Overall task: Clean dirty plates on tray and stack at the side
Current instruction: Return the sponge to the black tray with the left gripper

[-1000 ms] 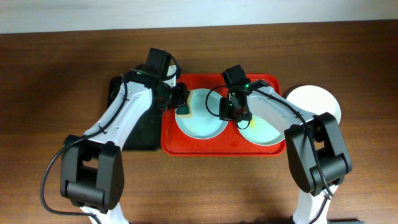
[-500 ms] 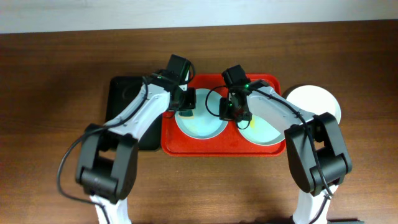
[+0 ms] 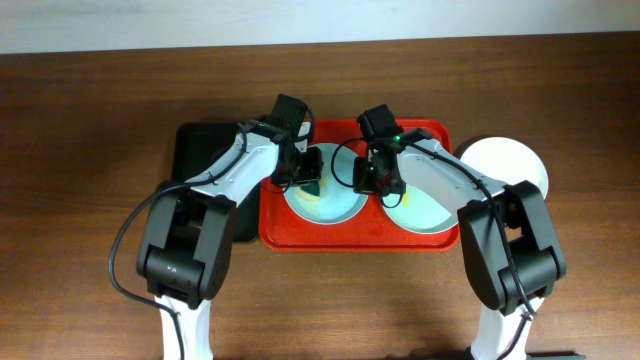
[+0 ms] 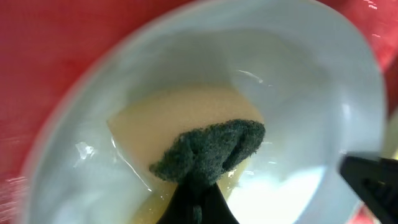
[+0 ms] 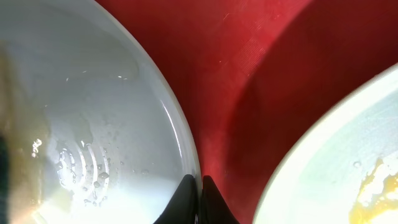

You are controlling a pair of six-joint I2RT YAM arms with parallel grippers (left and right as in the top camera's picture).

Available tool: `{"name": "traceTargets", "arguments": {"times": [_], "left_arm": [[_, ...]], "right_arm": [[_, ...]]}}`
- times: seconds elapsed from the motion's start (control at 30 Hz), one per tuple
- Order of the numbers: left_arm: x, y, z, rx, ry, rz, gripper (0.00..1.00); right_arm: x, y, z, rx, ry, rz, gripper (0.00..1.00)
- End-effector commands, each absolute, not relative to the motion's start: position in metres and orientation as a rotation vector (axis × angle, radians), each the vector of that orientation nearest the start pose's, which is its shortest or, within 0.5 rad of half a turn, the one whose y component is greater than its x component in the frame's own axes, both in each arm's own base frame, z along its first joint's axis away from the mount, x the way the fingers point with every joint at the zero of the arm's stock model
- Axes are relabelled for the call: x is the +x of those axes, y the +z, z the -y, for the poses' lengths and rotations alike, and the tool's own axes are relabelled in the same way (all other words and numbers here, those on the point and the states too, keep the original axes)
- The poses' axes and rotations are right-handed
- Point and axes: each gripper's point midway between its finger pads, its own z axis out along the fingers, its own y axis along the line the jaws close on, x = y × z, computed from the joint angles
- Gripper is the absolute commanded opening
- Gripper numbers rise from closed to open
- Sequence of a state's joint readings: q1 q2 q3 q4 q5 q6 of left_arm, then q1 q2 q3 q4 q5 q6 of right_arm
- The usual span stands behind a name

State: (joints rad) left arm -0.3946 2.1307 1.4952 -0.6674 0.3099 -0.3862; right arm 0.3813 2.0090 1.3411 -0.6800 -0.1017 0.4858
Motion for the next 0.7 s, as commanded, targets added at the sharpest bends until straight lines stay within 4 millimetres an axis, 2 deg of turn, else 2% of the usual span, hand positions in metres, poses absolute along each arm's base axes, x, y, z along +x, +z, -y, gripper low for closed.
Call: {"name": "traceTargets", "arguments": {"times": [0.0,0.13,0.3,0.33,0.47,0.53,0.67], "left_arm": [[0.357,-0.017,0.269,0.17,-0.881,-3.075,0.0],[0.359,0.003,0.295,0.277,-1.146,-2.967,0.0],[0.386,0.023,0.282,0.231,-1.162,-2.892,0.0],[0.4,0.034,0.269,0.195,-1.106,-2.864,0.0],[0.422,0.054,0.226,0.141,-0.836,-2.843,0.0],[0.431,0.075,0.202,0.142,-0.689,-2.81,0.0],[0.441,0.116,0.174,0.156,-0.493,-2.712,0.0]], "right_arm": [[0.366,-0.003,-0.175,0.104,0.282,-3.01,0.04],[0.367,-0.002,-0.175,0.104,0.282,-3.009,0.04],[0.366,-0.003,-0.175,0.094,0.28,-3.01,0.04],[0.366,-0.003,-0.175,0.094,0.281,-3.01,0.04],[0.366,-0.003,-0.175,0.094,0.281,-3.01,0.04],[0.366,-0.003,-0.175,0.094,0.281,-3.009,0.06],[0.367,-0.003,-0.175,0.094,0.283,-3.006,0.17]]}}
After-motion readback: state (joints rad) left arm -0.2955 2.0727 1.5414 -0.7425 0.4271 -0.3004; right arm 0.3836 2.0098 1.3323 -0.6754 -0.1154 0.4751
